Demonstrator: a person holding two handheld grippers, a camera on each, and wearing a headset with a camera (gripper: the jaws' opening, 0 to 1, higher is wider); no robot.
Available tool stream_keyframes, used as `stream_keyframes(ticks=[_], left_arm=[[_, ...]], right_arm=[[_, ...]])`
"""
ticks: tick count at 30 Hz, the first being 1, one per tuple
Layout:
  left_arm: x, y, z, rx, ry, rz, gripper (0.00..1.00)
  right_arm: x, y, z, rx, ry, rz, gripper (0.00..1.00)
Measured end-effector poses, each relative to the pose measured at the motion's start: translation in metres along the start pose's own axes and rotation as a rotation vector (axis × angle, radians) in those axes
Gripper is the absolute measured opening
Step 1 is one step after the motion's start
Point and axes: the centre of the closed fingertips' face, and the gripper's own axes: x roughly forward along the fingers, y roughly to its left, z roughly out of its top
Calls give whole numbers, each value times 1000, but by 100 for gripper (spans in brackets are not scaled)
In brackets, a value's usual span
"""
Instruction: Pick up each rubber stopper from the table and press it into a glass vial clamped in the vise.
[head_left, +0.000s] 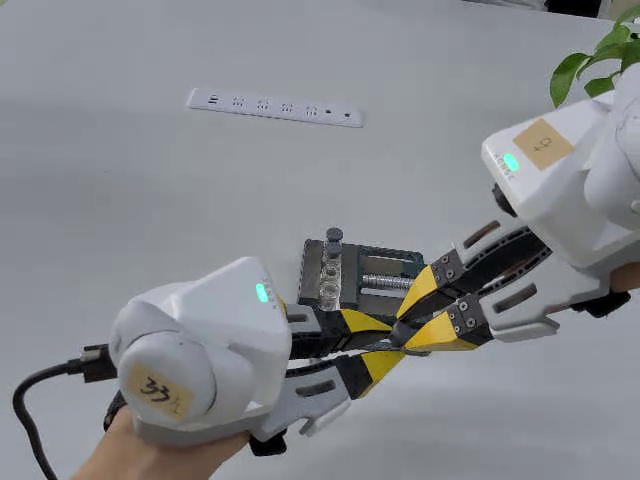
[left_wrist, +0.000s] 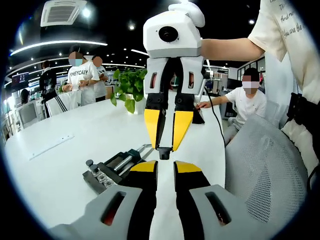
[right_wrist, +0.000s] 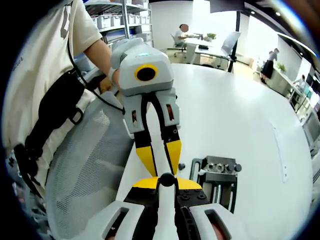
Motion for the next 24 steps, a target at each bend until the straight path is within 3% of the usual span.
stream_keyframes(ticks=[3,10,14,24], left_arm=[[-4,8,-12,9,36,41,26],[-13,24,-34,-56,85,104,51],[-20,35,-46,-76,103,127,58],[-27,49,-58,-141,130,178,77]], right_arm=[[2,-4,-4,-9,24,7,6],[7,-12,-11,-51,89,11,6],[8,-20,-12,-69,119,18,6],[12,-54,-12,-159,183,6,6]])
